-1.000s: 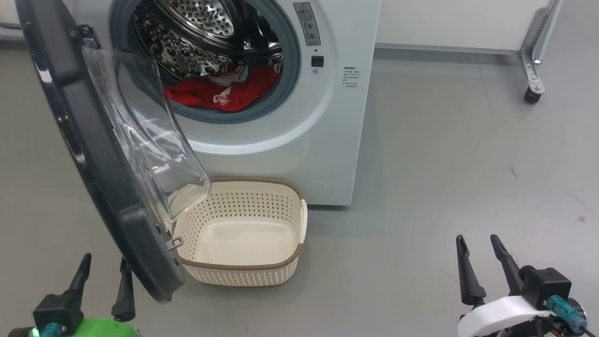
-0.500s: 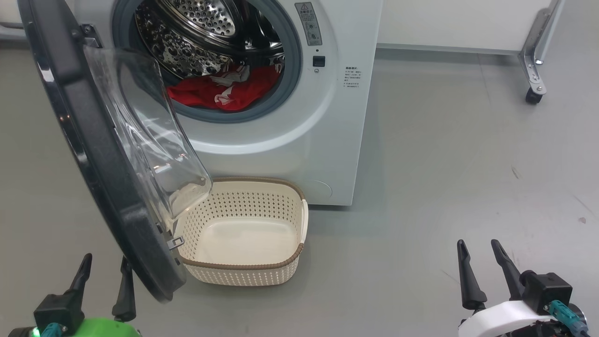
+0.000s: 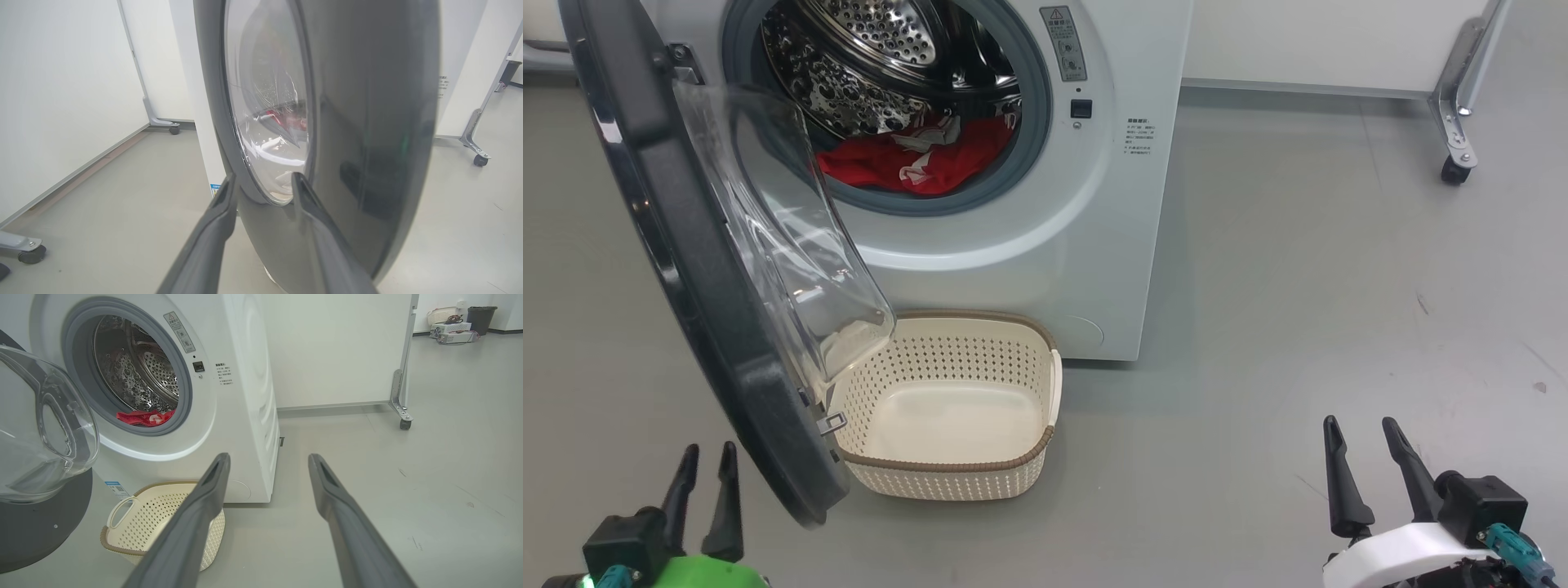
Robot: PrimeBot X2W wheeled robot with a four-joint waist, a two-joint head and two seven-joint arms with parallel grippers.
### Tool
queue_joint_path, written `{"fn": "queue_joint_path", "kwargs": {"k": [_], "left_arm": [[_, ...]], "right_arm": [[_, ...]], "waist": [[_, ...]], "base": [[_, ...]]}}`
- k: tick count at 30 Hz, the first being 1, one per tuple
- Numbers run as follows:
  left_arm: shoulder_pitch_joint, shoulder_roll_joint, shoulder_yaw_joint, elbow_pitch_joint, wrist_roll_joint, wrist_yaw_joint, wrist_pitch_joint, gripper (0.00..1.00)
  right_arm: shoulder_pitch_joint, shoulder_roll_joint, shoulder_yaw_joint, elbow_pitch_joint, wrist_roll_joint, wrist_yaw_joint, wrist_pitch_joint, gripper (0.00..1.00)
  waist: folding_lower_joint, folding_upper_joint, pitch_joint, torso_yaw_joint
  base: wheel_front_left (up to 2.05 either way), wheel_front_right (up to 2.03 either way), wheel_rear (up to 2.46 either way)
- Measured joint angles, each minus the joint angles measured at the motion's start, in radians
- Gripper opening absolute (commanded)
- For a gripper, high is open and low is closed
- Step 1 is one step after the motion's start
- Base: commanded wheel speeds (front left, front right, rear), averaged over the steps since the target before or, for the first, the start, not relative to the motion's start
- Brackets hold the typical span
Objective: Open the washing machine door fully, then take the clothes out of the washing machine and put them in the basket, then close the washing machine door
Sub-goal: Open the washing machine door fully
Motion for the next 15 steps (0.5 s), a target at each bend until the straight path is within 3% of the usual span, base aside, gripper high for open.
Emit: {"fn": "queue_joint_path", "kwargs": {"k": [15], "left_arm": [[-0.001,-0.002,0.016,-0.036,0.006,-0.003,0.000,0.00]], "right_arm": [[0.001,0.011,-0.021,0.012,-0.003,0.015,0.000,1.00]], "waist": [[0.0000,0.0000,-0.008,0.009]], "base": [[0.00,0.00,0.00]]}}
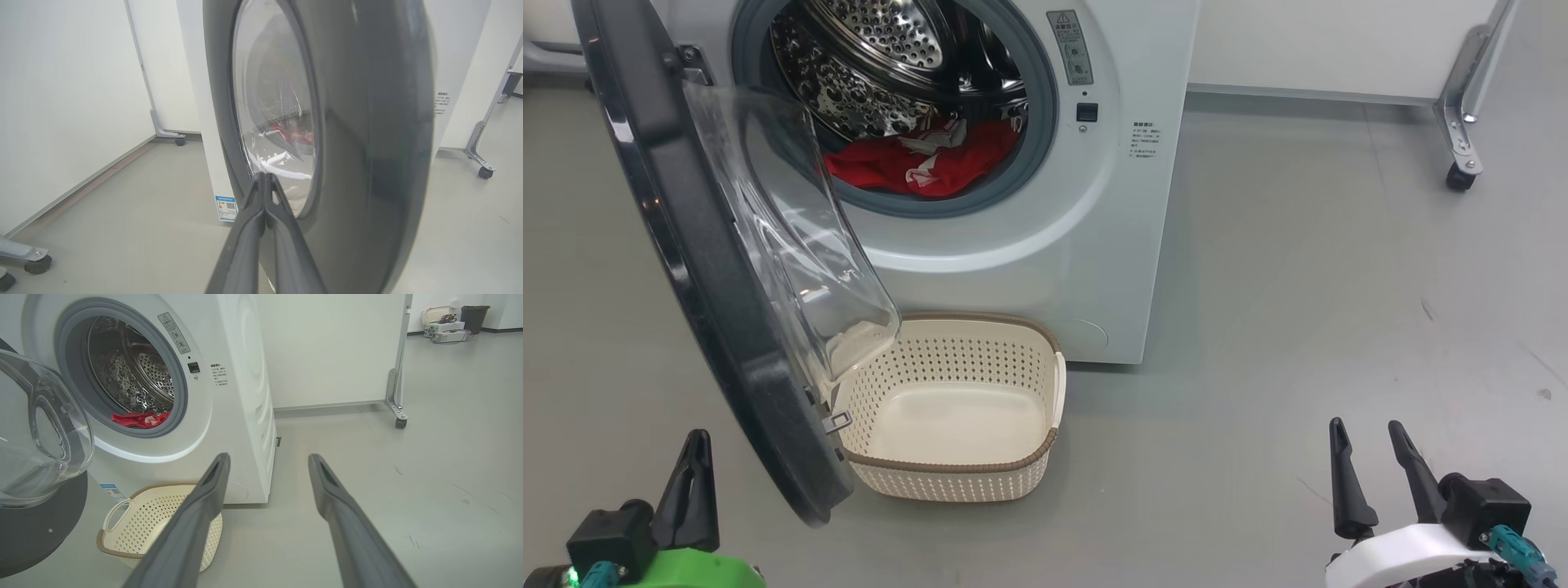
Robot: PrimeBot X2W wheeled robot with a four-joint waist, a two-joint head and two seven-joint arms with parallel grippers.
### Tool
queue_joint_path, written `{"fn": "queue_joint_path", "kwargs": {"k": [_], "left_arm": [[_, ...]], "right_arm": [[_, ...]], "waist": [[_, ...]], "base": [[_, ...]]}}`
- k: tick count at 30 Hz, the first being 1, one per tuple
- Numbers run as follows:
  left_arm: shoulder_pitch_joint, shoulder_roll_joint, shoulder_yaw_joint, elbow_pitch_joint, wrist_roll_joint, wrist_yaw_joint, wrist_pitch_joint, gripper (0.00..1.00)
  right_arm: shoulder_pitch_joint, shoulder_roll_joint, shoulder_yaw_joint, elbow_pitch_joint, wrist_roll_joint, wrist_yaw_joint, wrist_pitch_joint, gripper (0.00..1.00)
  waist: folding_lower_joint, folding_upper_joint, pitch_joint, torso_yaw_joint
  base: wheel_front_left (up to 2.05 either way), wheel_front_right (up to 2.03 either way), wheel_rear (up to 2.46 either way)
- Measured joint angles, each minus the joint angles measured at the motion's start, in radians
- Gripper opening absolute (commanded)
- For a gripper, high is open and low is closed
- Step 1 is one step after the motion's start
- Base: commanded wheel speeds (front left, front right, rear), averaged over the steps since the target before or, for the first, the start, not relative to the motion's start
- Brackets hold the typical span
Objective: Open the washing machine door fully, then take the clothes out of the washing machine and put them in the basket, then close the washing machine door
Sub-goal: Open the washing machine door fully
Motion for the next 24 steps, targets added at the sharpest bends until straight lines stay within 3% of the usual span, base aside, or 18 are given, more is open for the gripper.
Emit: {"fn": "queue_joint_path", "kwargs": {"k": [9,24], "left_arm": [[-0.008,0.000,0.044,-0.060,-0.008,-0.004,0.000,0.00],[-0.156,0.034,0.090,-0.211,-0.014,-0.004,-0.005,0.00]], "right_arm": [[0.003,0.010,-0.005,0.006,-0.010,0.010,0.000,1.00],[0.003,0.024,-0.009,0.024,-0.027,0.026,0.000,1.00]], "waist": [[0.0000,0.0000,0.006,0.004],[0.0000,0.0000,0.005,0.007]], "base": [[0.00,0.00,0.00],[0.00,0.00,0.00]]}}
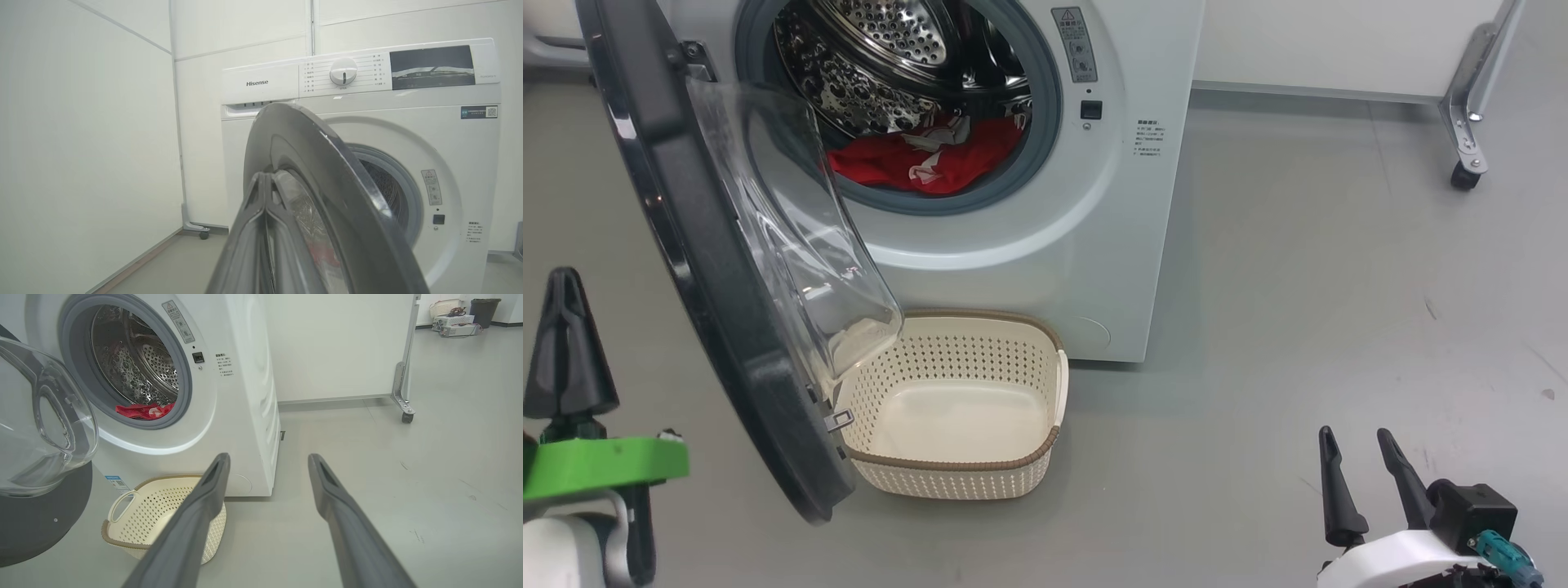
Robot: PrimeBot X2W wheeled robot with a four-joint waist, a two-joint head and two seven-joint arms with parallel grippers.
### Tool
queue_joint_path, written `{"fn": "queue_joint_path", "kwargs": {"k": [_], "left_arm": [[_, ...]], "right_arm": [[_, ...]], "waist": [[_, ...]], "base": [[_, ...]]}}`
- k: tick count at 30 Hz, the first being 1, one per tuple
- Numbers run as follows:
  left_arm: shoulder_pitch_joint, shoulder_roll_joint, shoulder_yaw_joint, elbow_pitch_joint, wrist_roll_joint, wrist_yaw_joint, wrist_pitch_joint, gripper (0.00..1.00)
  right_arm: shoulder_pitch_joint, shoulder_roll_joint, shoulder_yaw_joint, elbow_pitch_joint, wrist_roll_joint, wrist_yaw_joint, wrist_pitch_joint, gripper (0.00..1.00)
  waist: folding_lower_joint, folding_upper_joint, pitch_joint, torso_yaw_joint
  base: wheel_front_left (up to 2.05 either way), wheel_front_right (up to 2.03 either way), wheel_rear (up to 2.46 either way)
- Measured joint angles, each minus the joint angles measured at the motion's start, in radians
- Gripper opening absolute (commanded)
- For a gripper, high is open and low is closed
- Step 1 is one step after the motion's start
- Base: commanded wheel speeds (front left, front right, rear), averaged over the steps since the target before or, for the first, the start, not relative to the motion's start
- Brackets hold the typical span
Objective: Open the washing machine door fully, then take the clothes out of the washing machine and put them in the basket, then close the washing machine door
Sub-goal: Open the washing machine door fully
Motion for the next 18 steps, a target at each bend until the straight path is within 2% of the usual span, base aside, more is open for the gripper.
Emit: {"fn": "queue_joint_path", "kwargs": {"k": [18], "left_arm": [[-0.085,-0.006,-0.169,-0.079,0.016,-0.001,0.000,0.00]], "right_arm": [[0.000,0.026,-0.007,0.021,-0.017,0.016,0.000,1.00]], "waist": [[0.0000,0.0000,-0.005,-0.026]], "base": [[0.00,0.00,0.00]]}}
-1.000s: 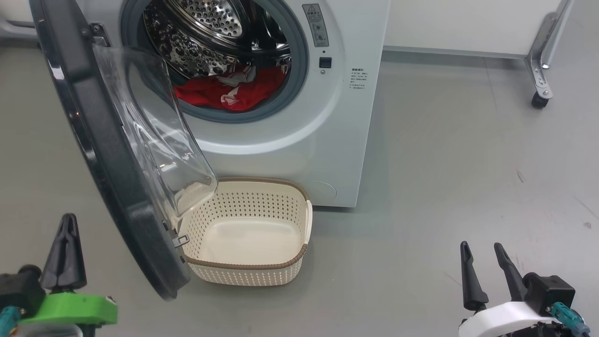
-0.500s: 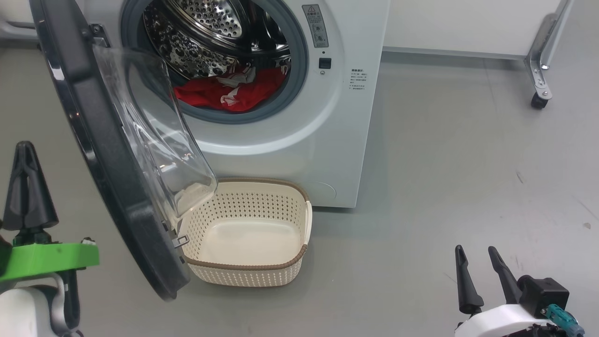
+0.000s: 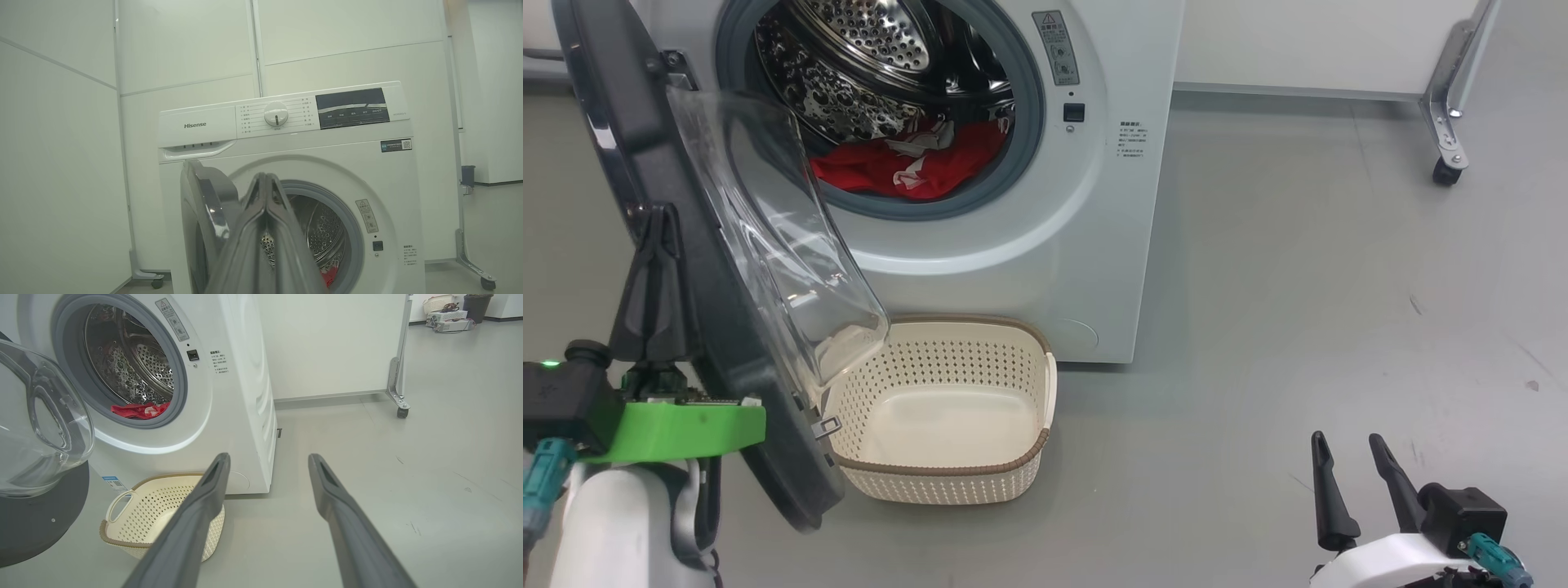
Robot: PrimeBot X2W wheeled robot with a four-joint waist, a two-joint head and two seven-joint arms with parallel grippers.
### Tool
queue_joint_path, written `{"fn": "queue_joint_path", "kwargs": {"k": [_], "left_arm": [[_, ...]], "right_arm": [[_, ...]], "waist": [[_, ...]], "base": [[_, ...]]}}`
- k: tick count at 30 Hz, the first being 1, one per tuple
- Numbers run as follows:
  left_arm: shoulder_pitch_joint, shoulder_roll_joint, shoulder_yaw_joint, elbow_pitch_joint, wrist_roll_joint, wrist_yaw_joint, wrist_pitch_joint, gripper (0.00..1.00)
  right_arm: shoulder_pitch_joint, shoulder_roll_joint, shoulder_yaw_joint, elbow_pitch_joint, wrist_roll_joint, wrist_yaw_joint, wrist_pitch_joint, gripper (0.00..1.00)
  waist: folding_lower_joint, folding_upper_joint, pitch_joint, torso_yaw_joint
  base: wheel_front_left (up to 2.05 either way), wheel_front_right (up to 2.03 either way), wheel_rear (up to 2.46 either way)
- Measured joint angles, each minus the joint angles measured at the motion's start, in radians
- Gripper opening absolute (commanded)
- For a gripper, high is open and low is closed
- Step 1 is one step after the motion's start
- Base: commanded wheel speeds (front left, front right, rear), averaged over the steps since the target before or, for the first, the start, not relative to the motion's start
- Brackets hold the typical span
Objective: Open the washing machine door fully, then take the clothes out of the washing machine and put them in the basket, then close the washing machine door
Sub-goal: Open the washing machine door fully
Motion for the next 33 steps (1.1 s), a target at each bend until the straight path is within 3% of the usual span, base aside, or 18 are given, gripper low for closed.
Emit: {"fn": "queue_joint_path", "kwargs": {"k": [14,23,33], "left_arm": [[0.007,-0.008,-0.140,-0.003,0.018,-0.004,0.011,0.00],[0.099,-0.012,-0.266,0.102,-0.001,-0.005,0.085,0.00],[0.131,-0.012,-0.270,0.183,-0.002,-0.005,0.111,0.00]], "right_arm": [[0.000,0.009,-0.018,0.012,-0.007,0.009,0.000,1.00],[0.000,0.018,-0.024,0.020,-0.018,0.017,0.000,1.00],[0.000,0.025,-0.030,0.036,-0.027,0.025,0.000,1.00]], "waist": [[0.0000,0.0000,0.003,-0.017],[0.0000,0.0000,0.002,-0.018],[0.0000,0.0000,0.003,-0.022]], "base": [[0.00,0.00,0.00],[0.00,0.00,0.00],[0.00,0.00,0.00]]}}
